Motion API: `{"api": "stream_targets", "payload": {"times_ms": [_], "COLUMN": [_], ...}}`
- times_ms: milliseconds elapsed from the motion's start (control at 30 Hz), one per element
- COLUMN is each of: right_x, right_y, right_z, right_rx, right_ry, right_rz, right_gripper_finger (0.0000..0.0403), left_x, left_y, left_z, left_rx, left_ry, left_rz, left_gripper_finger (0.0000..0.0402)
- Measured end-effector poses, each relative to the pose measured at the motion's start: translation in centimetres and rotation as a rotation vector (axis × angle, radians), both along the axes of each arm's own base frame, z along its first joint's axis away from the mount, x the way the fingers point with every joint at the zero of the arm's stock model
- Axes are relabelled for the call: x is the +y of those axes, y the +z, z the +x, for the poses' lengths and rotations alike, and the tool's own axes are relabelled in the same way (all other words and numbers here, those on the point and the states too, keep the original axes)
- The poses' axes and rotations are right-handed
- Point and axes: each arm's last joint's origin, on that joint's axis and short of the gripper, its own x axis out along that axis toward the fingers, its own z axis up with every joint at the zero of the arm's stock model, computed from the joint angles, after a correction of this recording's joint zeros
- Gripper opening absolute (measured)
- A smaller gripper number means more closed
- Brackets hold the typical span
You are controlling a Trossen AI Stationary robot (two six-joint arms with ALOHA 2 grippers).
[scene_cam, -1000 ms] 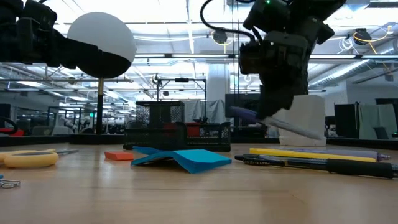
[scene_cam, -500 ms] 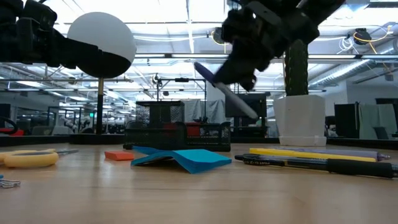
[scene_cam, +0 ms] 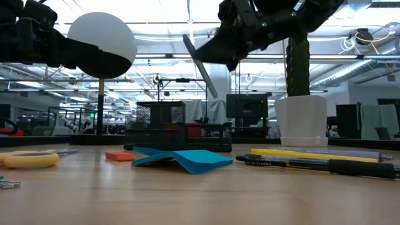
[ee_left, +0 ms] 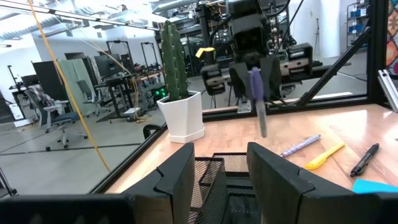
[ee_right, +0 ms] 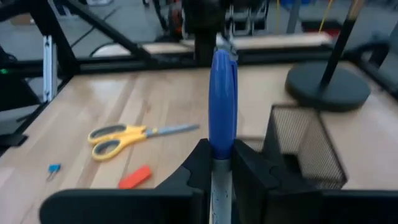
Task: Pick and place office supplies into organizer
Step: Put the blue pen into the black desk organizer
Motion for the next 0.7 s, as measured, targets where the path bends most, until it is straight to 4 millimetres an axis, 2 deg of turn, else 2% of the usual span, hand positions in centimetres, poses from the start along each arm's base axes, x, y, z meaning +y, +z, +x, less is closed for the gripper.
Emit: {"api": "stream_targets", "payload": {"times_ms": [700], "right_x": [-2.5], "right_y": [2.2], "right_z": [0.3], "right_rx": [-0.234], "right_ry": [-0.047], "right_rz": [-0.148], "right_gripper_finger": [0.0033], "left_x": [0.0], "left_y": [0.0], "left_z": [0.0], "left_rx": [0.0], "left_ry": [0.0], "left_rz": [-0.001], "left_gripper_finger": [0.0154]}}
